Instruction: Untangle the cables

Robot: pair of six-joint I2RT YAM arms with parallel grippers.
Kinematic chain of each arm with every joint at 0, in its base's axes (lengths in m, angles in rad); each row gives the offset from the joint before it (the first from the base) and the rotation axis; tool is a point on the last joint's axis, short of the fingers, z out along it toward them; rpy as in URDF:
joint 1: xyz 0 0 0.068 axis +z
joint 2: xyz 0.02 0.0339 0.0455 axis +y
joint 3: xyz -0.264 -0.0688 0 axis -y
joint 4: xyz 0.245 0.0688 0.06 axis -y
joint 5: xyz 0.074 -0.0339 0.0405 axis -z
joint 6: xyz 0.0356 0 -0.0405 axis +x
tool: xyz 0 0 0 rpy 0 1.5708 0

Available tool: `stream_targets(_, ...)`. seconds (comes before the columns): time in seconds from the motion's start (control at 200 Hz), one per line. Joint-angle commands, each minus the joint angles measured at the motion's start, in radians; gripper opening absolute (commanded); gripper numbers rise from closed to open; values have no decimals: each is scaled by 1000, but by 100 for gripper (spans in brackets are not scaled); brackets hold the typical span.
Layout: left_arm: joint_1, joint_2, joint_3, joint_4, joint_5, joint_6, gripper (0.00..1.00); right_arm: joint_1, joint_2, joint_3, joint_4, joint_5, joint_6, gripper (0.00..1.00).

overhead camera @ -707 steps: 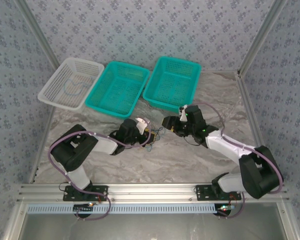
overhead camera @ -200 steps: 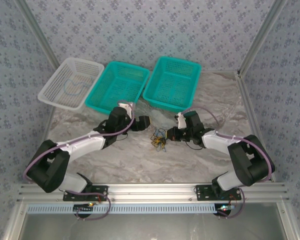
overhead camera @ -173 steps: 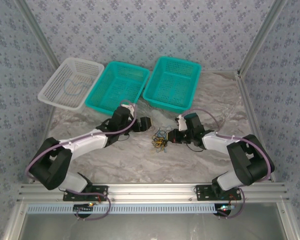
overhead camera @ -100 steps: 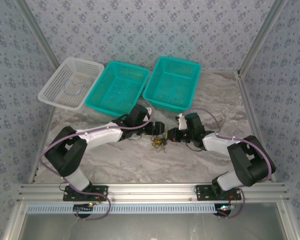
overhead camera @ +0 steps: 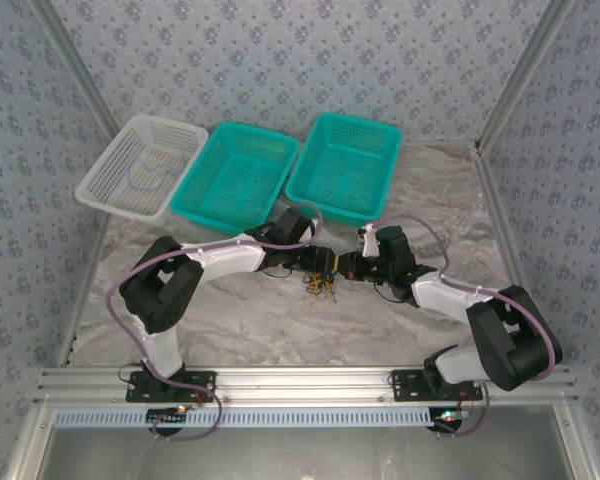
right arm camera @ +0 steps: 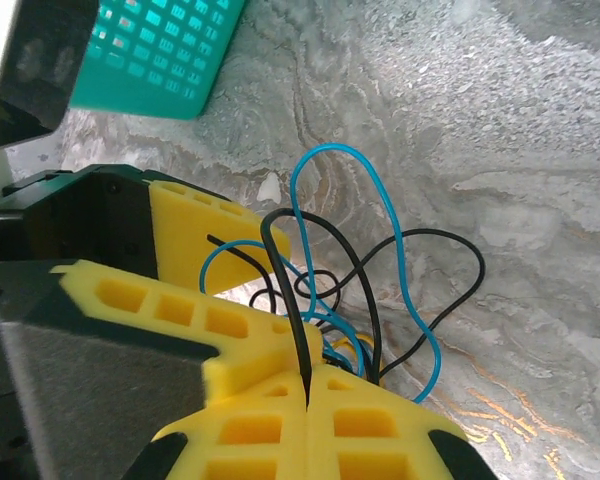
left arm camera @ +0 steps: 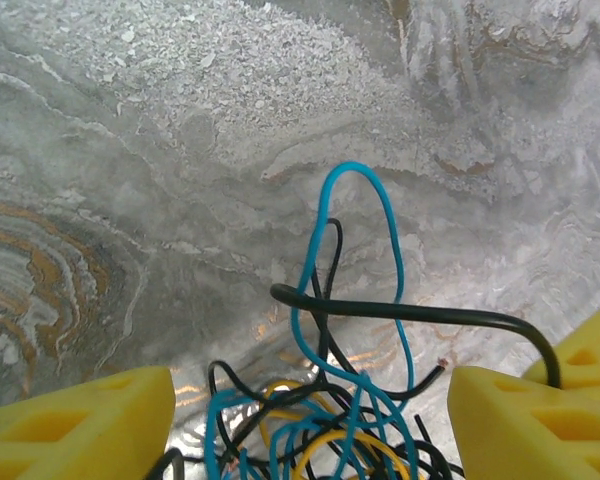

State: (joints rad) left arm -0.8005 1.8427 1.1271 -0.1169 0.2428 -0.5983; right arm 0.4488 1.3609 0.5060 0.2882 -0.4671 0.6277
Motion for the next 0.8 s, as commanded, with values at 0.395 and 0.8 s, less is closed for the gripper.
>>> stream_targets(0.395,-7,126,52,-78,-18,57,59,-37,-120,19,61,-8,48,0)
stream_targets(0.8,-7,140,58,-57,31,81,41,-60,-218,56,25,31,73,0)
